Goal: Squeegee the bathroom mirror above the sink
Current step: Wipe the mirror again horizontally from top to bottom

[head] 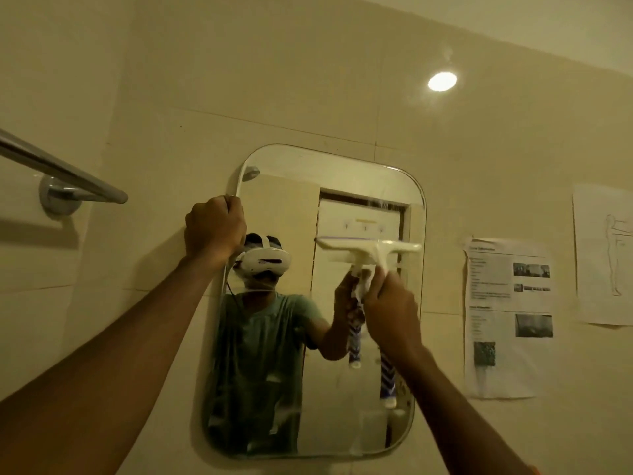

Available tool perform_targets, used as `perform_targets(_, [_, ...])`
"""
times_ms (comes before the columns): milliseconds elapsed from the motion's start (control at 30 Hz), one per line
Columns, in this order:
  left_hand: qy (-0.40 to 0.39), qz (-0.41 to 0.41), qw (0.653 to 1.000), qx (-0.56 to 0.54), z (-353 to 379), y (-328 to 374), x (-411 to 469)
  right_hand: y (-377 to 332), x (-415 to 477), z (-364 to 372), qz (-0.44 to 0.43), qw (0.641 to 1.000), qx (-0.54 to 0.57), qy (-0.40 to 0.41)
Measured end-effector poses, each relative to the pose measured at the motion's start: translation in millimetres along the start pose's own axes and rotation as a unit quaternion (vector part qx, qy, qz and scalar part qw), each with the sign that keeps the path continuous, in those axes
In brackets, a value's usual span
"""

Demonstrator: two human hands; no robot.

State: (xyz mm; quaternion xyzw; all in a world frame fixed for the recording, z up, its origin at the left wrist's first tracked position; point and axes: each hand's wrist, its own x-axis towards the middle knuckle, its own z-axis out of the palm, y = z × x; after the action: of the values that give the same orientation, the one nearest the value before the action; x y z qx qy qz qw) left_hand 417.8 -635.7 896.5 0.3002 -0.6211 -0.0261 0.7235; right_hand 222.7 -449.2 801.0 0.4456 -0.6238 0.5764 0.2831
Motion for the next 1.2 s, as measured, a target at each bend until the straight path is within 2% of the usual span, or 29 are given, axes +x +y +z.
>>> perform_targets(67, [-0.004,0.003,1.0,0.009,-1.4,-0.9,-1.0,-3.2,4.5,-3.0,-0.006,1.0,-0.013,0.001])
perform_targets(200, [-0.003,0.035,0.999,0.029,-3.2,-4.1,-3.6,-44.4,79.2,-32.9,-0.036,0.998,0.002,0.049])
perform_targets(300, [0.007,0.035,0.999,0.038,-2.0,-3.6,-4.5,-53.0,112.4,-44.6,-0.048,0.997,-0.032,0.057])
perform_targets(400, [0.024,0.034,0.998,0.046,1.2,-3.9,-7.5,-24.4,87.7,-32.3,-0.023,0.999,-0.02,0.024])
perform_targets(533, [0.017,0.042,0.998,0.051,0.6,-4.9,-7.8,24.4,3.0,-11.5,0.021,0.998,0.045,0.024])
perform_targets(667, [-0.016,0.034,0.997,0.066,-6.3,-9.1,-16.0,36.5,-53.4,-11.5,0.064,0.998,0.007,-0.006])
perform_targets(833, [-0.012,0.012,0.996,0.085,-7.7,-11.9,-29.3,-0.9,28.4,-37.1,-0.006,0.999,0.03,0.02])
perform_targets(967, [-0.004,0.021,0.994,0.11,-5.2,-16.3,-33.3,-34.2,99.8,-44.8,-0.045,0.997,-0.021,0.063])
perform_targets(1067, [0.007,0.026,0.994,0.103,-3.9,-19.4,-34.9,-23.1,89.4,-32.7,-0.033,0.999,0.013,0.035])
perform_targets(1200, [0.013,0.018,0.996,0.091,-3.3,-18.4,-36.3,16.8,2.7,-4.9,0.008,0.999,0.052,0.006])
